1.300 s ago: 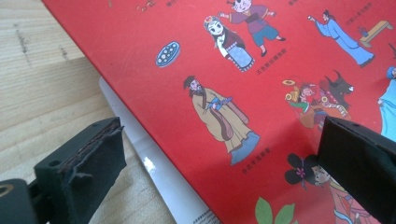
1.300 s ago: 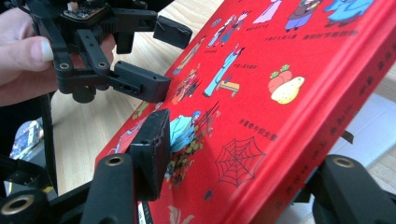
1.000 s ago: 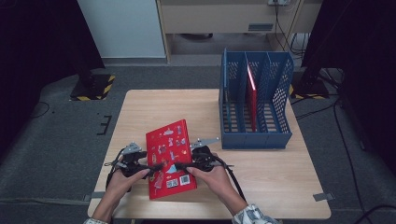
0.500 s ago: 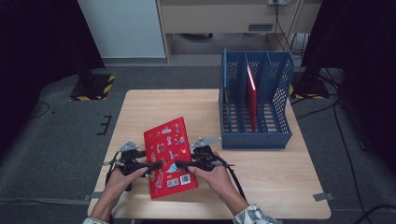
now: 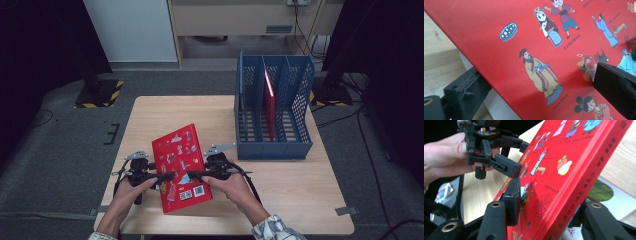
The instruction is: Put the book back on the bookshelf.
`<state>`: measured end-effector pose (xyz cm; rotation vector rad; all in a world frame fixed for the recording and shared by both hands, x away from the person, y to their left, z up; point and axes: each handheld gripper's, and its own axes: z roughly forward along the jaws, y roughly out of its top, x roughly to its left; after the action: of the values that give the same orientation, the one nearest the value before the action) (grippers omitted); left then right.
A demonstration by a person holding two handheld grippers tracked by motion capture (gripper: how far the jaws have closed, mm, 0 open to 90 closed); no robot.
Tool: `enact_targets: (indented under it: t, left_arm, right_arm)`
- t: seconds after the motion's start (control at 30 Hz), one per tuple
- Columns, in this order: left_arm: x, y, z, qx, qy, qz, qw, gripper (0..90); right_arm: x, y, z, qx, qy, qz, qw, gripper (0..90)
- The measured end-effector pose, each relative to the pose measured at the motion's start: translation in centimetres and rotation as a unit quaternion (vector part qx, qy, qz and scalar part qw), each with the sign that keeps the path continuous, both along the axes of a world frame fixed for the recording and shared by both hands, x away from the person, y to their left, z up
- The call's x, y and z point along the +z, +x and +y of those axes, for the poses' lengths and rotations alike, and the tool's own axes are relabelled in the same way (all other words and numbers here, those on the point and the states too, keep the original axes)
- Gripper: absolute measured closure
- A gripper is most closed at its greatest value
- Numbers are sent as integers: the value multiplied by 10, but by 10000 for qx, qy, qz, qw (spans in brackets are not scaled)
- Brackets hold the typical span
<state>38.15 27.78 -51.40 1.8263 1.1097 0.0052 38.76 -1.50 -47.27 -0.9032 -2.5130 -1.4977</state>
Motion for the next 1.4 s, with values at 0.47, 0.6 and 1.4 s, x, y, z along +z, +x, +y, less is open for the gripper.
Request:
enact_targets:
  t: [0.47,0.6,1.4]
  left_arm:
    - [6,-3,-3,82,225,-223,9995,157]
    - [8,-4,-3,96,294,-309,9990,196]
    - [19,-8,-13,115,412,-635,9971,331]
  right_arm:
    - [-8,7,4,107,-746,34,9972,342]
    - [-11,7,3,72,-806,50,9967,316]
    - [-29,11,-7,-85,-821,459,9955,280]
